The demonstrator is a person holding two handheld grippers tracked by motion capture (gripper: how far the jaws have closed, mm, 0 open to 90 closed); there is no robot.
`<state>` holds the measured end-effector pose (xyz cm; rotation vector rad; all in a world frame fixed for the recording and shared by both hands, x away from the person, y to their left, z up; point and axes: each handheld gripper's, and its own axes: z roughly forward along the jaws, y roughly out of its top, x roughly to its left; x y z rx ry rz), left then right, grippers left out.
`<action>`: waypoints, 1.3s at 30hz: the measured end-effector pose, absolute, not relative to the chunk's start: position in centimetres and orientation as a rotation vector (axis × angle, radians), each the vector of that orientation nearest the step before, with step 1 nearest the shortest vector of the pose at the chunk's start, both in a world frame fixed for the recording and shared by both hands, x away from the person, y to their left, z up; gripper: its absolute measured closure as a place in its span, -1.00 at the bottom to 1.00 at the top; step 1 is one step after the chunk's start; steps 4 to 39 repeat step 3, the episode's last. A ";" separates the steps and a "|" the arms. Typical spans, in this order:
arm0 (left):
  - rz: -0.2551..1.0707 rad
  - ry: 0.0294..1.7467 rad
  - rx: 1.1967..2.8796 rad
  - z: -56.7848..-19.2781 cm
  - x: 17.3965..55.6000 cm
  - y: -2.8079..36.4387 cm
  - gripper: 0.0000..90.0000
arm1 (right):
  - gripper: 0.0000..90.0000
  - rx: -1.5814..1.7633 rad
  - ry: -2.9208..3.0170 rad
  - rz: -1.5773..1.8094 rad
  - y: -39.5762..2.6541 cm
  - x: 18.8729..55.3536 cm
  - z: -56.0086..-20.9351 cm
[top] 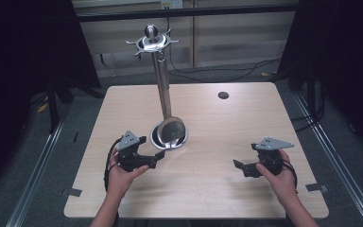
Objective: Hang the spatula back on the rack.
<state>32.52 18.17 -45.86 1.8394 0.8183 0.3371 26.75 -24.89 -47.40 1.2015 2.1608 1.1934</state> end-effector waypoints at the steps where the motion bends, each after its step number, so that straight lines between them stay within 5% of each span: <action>1: 0.341 0.816 1.841 -45.8 32.5 18.2 -0.93 | -0.93 1.202 2.160 1.185 -24.8 26.7 -47.4; 39: 0.339 0.812 1.842 -45.7 32.6 18.1 -0.93 | -0.93 1.180 2.169 1.167 -24.8 26.7 -47.4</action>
